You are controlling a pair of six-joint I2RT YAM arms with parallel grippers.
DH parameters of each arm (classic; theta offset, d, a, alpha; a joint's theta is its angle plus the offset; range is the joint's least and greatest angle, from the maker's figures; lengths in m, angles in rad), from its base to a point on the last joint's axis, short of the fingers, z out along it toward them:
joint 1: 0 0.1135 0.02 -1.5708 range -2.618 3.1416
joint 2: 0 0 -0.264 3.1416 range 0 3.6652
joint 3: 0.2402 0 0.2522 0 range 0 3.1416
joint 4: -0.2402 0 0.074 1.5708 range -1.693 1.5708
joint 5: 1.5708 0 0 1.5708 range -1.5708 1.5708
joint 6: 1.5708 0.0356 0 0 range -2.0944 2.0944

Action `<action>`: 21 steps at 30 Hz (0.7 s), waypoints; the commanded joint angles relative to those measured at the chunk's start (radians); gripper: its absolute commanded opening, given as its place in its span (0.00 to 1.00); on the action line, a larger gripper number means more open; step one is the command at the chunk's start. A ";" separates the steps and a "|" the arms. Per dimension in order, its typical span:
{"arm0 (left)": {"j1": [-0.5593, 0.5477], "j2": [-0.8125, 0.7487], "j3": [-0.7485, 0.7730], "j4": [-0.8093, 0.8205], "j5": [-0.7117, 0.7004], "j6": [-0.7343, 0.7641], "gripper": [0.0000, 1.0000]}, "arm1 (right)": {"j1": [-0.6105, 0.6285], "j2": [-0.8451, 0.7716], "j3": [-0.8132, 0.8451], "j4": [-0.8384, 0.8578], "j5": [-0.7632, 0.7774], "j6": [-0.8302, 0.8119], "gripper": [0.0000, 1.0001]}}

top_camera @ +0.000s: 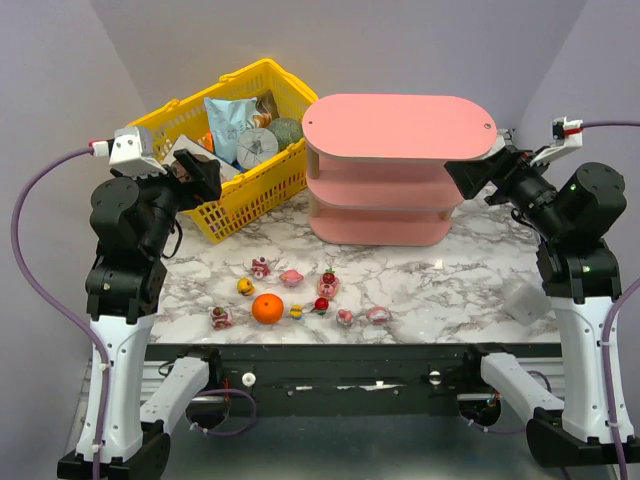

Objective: Place and organize the plastic toys onto the shelf

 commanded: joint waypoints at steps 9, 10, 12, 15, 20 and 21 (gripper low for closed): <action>0.005 -0.130 -0.176 0.034 -0.007 0.046 0.99 | 0.082 -0.102 -0.102 -0.119 0.020 -0.060 1.00; 0.005 -0.140 -0.186 0.043 0.020 0.050 0.99 | 0.109 -0.113 -0.112 -0.125 0.050 -0.063 1.00; 0.005 -0.155 -0.213 0.044 0.039 0.066 0.99 | 0.211 -0.131 -0.127 -0.151 0.156 -0.081 1.00; 0.005 -0.152 -0.234 0.040 0.050 0.070 0.99 | 0.348 -0.159 -0.165 -0.186 0.264 -0.082 1.00; 0.005 -0.152 -0.271 0.053 0.085 0.060 0.99 | 0.478 -0.197 -0.317 -0.208 0.367 -0.034 0.96; 0.005 -0.152 -0.275 0.057 0.090 0.060 0.99 | 0.515 -0.203 -0.352 -0.199 0.393 -0.011 0.96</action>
